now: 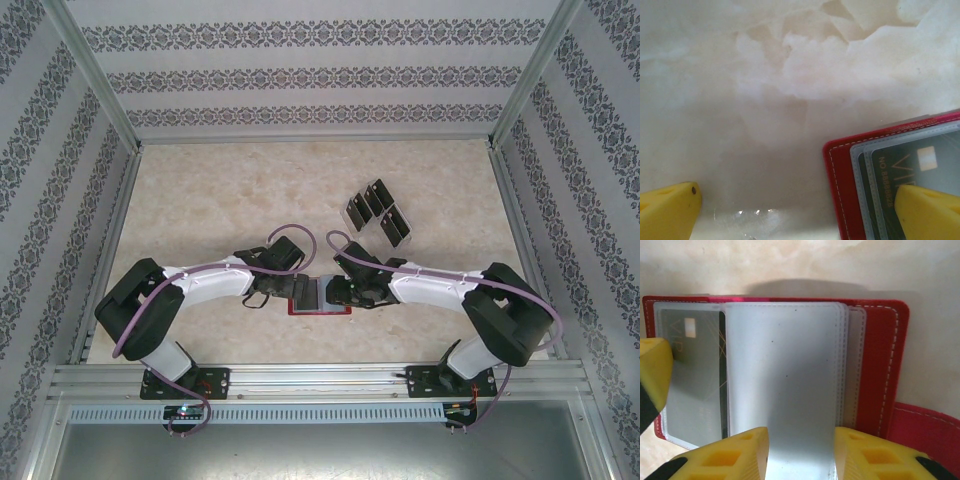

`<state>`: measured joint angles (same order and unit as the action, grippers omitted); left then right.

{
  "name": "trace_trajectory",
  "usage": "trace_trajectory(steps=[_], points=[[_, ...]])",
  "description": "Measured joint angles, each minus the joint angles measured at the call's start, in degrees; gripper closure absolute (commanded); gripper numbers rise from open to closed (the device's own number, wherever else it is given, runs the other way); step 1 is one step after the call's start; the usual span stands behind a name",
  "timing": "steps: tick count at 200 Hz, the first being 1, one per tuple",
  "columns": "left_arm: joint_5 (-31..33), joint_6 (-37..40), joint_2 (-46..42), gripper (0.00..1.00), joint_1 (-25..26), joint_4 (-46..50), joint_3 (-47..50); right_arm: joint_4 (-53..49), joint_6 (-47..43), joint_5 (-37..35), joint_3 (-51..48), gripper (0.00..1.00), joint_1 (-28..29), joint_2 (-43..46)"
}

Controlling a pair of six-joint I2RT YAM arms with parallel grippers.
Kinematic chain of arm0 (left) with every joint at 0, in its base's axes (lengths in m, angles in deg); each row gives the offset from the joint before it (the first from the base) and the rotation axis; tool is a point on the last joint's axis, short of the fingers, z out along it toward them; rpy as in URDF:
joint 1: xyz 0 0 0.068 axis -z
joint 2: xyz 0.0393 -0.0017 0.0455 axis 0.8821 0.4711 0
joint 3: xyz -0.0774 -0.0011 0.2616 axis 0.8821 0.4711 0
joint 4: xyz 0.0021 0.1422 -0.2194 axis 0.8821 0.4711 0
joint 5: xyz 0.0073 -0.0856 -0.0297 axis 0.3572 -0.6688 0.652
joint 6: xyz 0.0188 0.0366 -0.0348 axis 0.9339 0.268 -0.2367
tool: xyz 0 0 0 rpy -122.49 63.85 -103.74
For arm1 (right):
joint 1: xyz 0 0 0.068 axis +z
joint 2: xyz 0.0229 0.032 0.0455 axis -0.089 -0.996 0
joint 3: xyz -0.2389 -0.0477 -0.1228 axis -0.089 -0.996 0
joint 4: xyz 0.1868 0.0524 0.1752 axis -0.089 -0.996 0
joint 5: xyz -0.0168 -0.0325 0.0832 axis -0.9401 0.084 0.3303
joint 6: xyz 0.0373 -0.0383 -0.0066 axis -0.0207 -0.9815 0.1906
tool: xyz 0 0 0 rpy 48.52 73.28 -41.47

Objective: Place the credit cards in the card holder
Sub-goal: Flip over the card slot in the card holder.

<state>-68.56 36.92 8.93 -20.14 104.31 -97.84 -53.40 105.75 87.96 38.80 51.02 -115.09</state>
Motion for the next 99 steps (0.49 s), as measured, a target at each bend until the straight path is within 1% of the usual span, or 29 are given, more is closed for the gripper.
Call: trace_trajectory(steps=[32, 99], points=[[0.3, 0.0, -0.1, 0.0, 0.2, -0.4, 0.3, 1.3, 0.2, 0.9, 0.1, 0.6, 0.0, -0.5], [0.4, 0.0, -0.3, 0.0, 0.2, -1.2, 0.8, 7.3, 2.4, 4.3, 0.2, 0.6, 0.0, -2.8]])
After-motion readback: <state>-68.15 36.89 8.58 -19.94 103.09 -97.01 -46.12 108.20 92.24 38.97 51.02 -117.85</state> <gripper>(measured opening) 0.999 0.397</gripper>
